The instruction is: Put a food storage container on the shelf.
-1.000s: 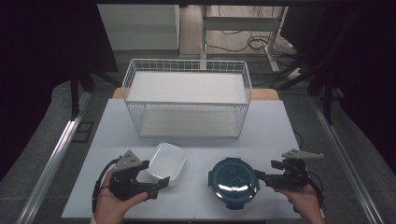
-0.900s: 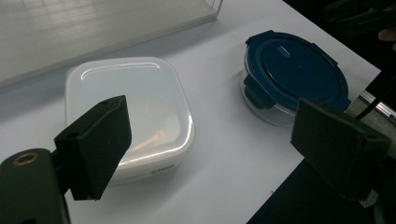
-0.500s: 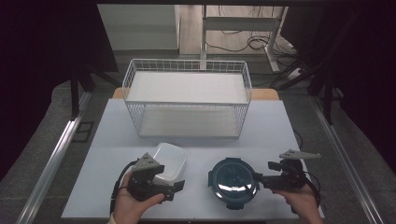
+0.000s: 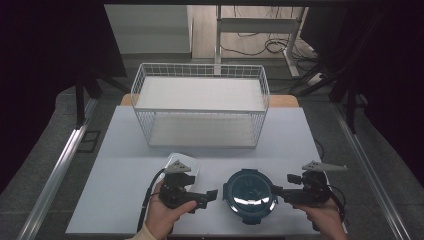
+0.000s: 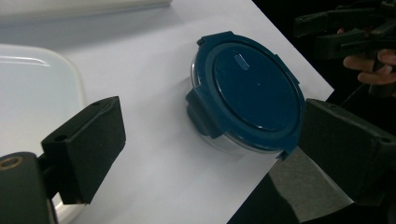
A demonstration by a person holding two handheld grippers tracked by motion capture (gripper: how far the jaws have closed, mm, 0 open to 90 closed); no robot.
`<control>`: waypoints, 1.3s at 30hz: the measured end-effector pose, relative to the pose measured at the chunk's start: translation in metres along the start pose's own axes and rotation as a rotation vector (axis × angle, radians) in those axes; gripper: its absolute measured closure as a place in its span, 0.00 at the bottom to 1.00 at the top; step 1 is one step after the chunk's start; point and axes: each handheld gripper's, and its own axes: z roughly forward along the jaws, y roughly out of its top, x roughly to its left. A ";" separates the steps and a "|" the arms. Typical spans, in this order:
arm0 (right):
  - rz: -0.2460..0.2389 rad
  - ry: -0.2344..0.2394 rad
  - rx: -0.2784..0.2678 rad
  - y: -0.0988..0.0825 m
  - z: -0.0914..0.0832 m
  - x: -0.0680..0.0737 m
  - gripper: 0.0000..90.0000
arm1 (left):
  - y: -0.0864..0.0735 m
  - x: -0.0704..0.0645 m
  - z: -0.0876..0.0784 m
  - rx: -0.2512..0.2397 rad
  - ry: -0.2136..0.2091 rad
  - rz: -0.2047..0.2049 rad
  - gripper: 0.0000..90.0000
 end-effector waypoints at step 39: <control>0.161 0.084 0.059 -0.019 0.021 -0.009 0.09 | 0.003 0.003 0.088 0.150 -0.128 -0.169 0.09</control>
